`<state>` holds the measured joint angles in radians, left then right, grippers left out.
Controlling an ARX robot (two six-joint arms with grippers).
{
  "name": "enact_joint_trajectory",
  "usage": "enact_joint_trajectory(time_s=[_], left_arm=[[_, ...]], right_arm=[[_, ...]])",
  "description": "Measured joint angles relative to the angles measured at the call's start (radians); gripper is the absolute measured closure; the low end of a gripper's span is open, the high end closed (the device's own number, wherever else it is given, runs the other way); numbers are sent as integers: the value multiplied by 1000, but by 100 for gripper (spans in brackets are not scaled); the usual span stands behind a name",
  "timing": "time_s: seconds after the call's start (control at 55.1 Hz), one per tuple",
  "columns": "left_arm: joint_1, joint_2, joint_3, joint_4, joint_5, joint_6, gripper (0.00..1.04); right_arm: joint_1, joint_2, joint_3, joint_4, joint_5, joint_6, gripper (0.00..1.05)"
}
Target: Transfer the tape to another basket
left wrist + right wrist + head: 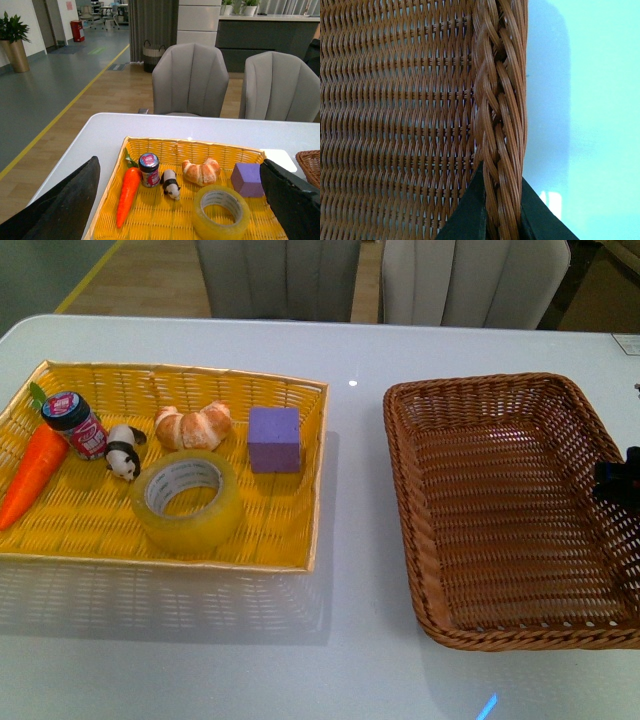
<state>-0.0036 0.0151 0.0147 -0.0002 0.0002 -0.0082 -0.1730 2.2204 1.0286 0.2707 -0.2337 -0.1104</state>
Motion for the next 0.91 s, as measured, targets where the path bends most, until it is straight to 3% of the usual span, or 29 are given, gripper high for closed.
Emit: enact_joint_trajectory(time_s=[0.309,0.581,0.908], left_arm=[[0,0,0,0,0,0,9],[0,0,0,0,0,0,9],[0,0,0,0,0,0,9]], right_arm=[[114,0,-26,34,29,108,100],[133,0,-28,27,31,97,100],[111,-27,-40,28,25,94,50]])
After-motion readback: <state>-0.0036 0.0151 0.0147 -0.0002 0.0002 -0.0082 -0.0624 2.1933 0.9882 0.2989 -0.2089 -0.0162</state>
